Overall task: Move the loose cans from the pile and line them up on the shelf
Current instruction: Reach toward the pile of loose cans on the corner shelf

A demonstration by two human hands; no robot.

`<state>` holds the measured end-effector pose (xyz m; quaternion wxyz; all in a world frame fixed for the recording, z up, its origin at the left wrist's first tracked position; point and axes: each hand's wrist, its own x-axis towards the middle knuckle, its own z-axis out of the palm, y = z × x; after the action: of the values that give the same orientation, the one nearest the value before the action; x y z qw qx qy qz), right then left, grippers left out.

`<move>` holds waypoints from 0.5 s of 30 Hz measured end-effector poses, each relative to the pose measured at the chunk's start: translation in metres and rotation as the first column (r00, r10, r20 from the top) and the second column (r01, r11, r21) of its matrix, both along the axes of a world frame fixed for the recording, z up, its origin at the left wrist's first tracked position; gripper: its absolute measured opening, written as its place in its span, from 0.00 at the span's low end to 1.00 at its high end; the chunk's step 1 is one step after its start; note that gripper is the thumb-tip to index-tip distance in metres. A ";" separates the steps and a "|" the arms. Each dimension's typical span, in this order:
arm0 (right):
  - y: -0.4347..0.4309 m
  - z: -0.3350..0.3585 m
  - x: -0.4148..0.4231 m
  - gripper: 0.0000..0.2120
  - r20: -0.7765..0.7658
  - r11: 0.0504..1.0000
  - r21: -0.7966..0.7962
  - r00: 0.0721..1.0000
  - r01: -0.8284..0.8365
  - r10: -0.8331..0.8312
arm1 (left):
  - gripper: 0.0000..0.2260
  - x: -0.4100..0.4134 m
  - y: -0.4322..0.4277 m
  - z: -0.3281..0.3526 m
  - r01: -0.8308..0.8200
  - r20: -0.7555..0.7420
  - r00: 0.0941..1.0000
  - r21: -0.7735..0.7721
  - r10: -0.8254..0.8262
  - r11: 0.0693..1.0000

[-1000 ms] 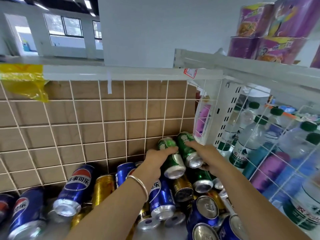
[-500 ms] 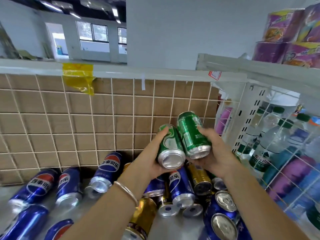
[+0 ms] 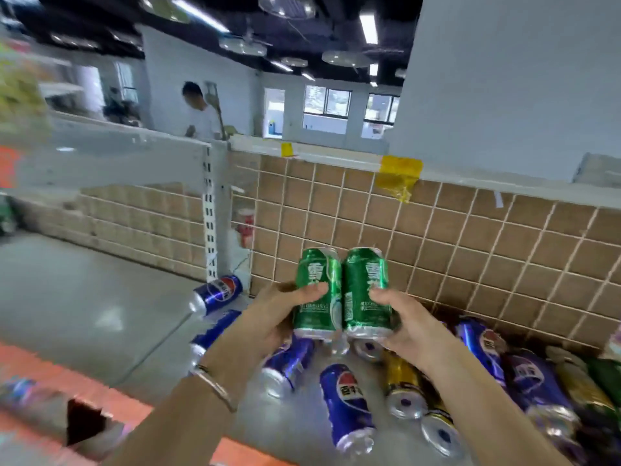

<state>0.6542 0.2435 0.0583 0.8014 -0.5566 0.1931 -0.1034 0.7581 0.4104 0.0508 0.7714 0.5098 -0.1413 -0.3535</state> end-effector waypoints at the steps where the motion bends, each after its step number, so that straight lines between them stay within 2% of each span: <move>1: 0.023 -0.003 0.011 0.08 -0.008 0.999 -0.025 1.000 -0.027 0.026 | 0.18 0.006 0.026 -0.004 -0.031 0.020 0.999 0.009 0.031 0.999; 4: 0.096 -0.013 0.044 0.08 -0.011 0.982 -0.063 0.984 -0.179 0.178 | 0.15 0.021 0.109 -0.015 -0.157 0.099 0.984 0.071 0.149 0.985; 7: 0.172 -0.024 0.075 0.20 0.011 0.954 -0.086 0.958 -0.286 0.288 | 0.18 0.034 0.189 -0.025 -0.320 0.174 0.939 0.136 0.295 0.938; 8: 0.195 -0.027 0.084 0.21 0.012 0.945 -0.113 0.951 -0.307 0.310 | 0.21 0.037 0.214 -0.029 -0.361 0.187 0.924 0.144 0.333 0.921; 11: 0.260 -0.037 0.109 0.15 0.007 0.909 -0.123 0.915 -0.399 0.403 | 0.26 0.047 0.282 -0.039 -0.473 0.233 0.871 0.155 0.433 0.867; 13: 0.298 -0.040 0.124 0.20 -0.004 0.874 -0.129 0.882 -0.468 0.471 | 0.26 0.051 0.321 -0.043 -0.543 0.252 0.830 0.154 0.498 0.826; 15: 0.332 -0.045 0.140 0.21 -0.002 0.856 -0.109 0.862 -0.505 0.507 | 0.27 0.053 0.355 -0.048 -0.587 0.262 0.800 0.154 0.540 0.795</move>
<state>0.7943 0.5750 0.0129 0.7723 -0.6279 0.0237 0.0933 0.8116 0.7658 0.0033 0.7595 0.6469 -0.0195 -0.0659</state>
